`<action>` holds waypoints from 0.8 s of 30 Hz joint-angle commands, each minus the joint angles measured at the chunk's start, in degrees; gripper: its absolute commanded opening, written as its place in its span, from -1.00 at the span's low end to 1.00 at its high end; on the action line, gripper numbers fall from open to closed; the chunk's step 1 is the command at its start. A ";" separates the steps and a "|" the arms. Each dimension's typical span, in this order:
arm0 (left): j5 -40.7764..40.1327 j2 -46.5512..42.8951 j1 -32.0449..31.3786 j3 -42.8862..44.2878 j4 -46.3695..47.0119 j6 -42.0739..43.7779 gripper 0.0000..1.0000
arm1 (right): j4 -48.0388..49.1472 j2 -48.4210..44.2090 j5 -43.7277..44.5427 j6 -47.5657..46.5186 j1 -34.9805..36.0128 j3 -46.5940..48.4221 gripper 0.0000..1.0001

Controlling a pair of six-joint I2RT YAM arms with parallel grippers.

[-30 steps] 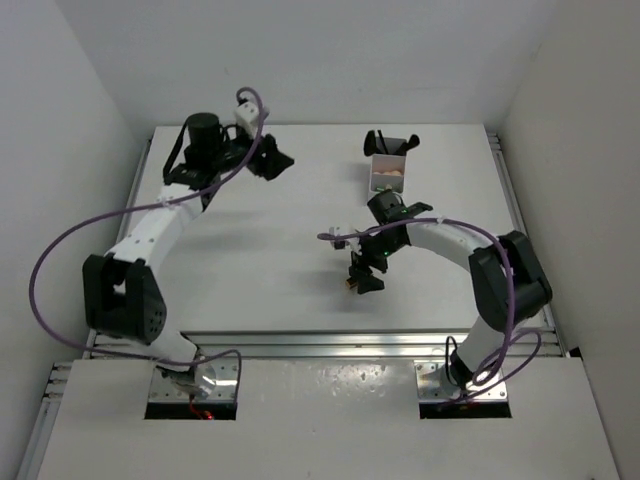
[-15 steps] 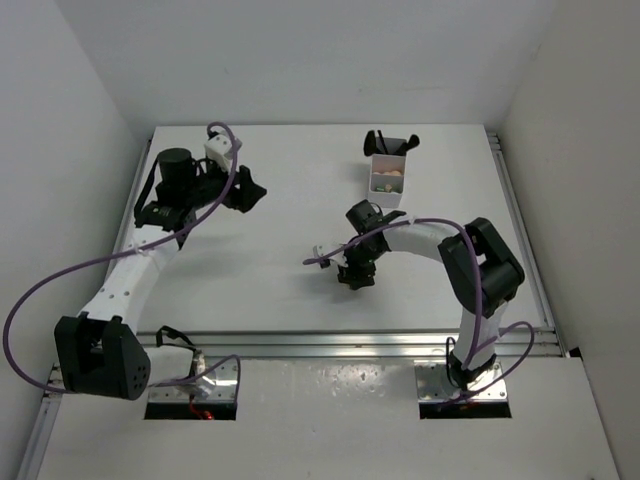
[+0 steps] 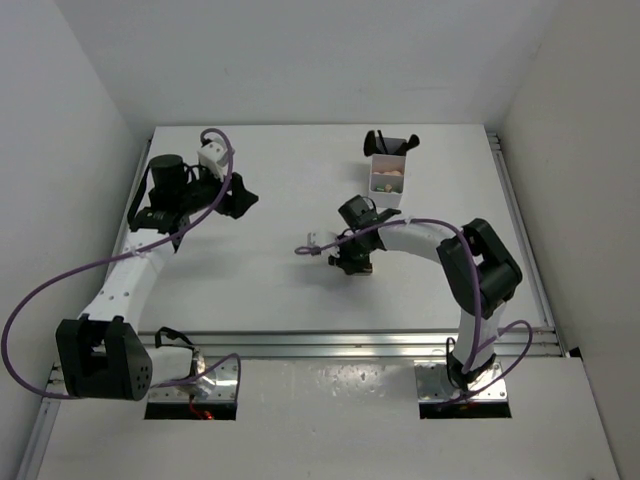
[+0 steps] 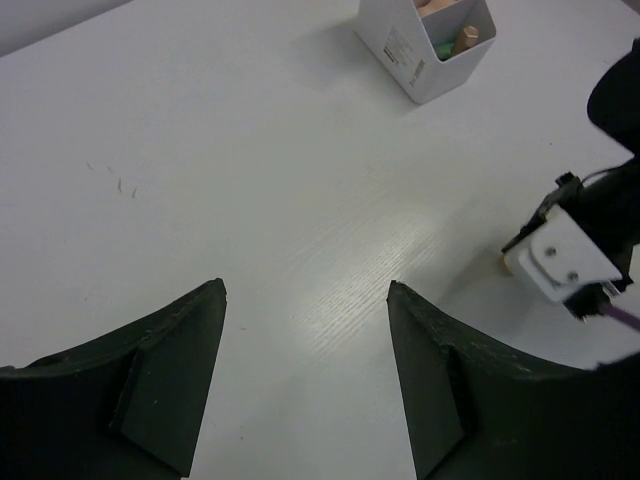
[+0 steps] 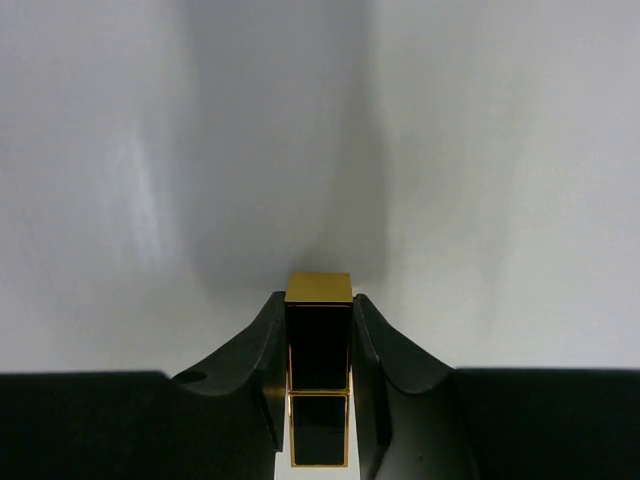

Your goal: Organize the makeup

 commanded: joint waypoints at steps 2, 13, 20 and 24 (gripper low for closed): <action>2.53 0.38 1.36 -0.78 1.34 0.82 0.43 | 19.19 -5.39 -6.84 21.03 -5.67 5.79 -1.00; 3.06 4.59 2.94 -1.31 3.81 -0.94 0.43 | 82.33 5.74 -9.95 68.26 -22.91 8.34 -1.00; 2.53 10.13 3.56 2.02 4.34 -2.78 0.43 | 84.53 9.36 -9.68 68.79 -26.43 7.13 -1.00; 2.53 13.04 3.56 4.40 4.86 -2.78 0.43 | 88.56 7.87 -9.33 70.29 -27.22 0.73 -1.00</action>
